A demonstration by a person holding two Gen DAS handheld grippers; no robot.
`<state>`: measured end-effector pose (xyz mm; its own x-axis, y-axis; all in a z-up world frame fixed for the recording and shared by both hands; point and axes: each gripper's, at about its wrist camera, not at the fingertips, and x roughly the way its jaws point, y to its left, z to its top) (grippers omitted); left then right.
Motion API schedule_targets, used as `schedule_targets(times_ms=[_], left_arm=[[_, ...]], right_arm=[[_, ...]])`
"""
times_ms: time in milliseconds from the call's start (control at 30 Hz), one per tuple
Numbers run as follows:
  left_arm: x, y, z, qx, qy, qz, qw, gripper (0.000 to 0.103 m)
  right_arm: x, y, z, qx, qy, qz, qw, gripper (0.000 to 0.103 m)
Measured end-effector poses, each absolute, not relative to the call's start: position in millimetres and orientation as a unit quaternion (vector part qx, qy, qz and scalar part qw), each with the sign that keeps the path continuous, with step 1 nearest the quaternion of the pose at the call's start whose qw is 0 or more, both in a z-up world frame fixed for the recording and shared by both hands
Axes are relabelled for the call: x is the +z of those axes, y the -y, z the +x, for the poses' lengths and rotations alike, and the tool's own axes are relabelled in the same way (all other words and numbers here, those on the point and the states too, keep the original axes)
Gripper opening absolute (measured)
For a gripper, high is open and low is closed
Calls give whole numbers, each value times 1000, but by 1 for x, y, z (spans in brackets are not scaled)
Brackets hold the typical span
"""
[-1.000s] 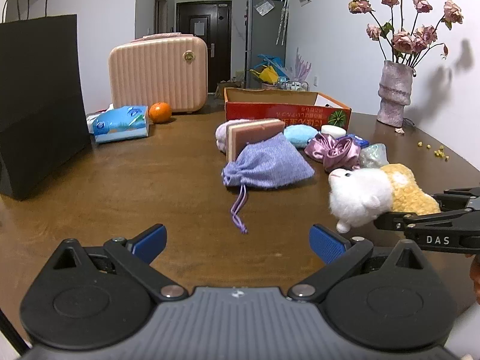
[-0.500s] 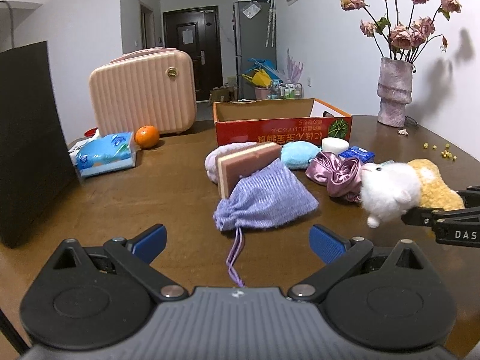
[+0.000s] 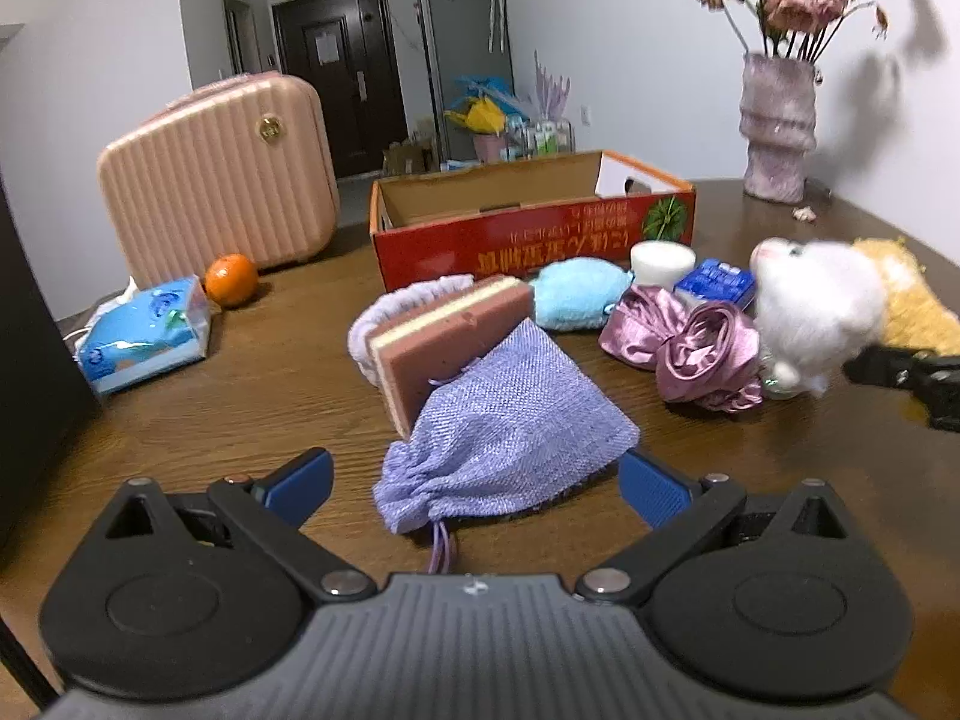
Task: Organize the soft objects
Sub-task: 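Lift the plush toy with the right tool while the left tool grasps the lavender pouch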
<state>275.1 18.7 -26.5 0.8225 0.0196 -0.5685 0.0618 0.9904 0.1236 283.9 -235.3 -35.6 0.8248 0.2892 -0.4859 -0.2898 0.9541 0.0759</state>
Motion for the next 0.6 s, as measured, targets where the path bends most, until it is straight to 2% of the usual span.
schedule_targets(times_ms=[600], left_arm=[[-68, -16, 348, -22, -346, 66, 936, 103]], right_arm=[[-56, 246, 314, 130, -241, 39, 961, 49]])
